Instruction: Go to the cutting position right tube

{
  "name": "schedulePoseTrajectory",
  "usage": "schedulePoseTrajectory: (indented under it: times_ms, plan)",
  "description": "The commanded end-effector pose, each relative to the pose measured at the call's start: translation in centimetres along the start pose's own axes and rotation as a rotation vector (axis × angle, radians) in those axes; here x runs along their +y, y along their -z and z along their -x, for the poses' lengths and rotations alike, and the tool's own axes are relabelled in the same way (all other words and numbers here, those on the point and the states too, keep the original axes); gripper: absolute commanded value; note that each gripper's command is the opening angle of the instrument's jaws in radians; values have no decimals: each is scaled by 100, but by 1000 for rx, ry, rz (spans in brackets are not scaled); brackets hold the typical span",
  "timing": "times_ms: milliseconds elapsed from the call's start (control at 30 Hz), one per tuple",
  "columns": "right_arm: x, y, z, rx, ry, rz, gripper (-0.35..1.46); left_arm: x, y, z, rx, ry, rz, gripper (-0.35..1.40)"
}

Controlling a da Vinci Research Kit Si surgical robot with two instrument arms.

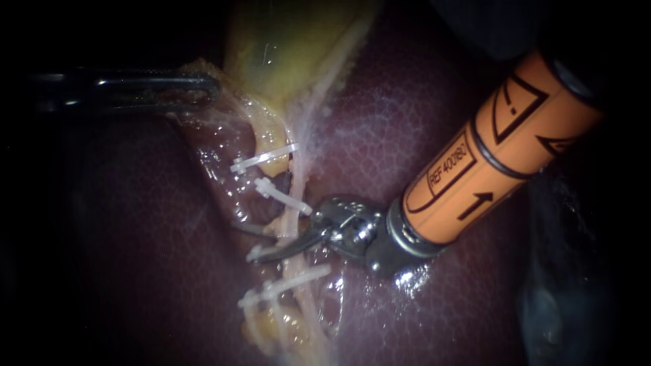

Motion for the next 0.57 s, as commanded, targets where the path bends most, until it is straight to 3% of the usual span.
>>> schedulePoseTrajectory:
  times_ms: [33, 200, 567]
  plan:
    - [-1, -1, -3, 11, 2, 7, 129, 0, 0, 0, 0, 0, 0, -35]
    - [-5, -2, -13, 30, 2, 12, 130, 2, -1, 0, 0, -6, 0, -35]
    - [-5, -1, -12, 33, 2, 11, 130, 2, 1, -1, 2, -6, -12, -35]
